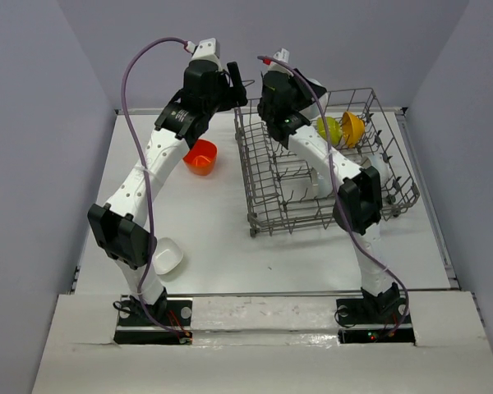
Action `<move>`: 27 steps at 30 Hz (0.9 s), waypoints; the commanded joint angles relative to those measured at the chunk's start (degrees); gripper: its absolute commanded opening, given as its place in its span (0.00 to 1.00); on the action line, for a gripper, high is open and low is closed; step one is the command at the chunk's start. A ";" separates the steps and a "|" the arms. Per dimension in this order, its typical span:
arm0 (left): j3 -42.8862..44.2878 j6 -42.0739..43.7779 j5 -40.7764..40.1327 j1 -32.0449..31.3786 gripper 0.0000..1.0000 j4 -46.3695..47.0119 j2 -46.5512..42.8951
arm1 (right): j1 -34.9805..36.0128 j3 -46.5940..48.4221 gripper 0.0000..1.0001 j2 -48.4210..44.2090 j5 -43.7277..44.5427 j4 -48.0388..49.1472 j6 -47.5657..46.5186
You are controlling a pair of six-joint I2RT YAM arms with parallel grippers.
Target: Load the bowls into the dish rack
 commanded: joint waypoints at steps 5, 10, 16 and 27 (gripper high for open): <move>2.00 0.08 0.01 0.17 0.84 2.23 -2.89 | -4.40 8.69 0.01 4.70 -7.09 -17.63 15.27; 2.44 0.43 -0.60 0.17 0.84 2.15 -2.36 | -5.63 9.66 0.01 7.34 -9.82 -22.38 20.19; 1.91 0.78 -1.04 0.26 0.84 2.32 -2.01 | -5.63 7.73 0.01 8.13 -10.79 -24.50 22.75; 1.83 0.60 -0.16 0.26 0.84 2.32 -2.10 | -5.63 -0.88 0.01 5.42 -7.28 -16.70 16.70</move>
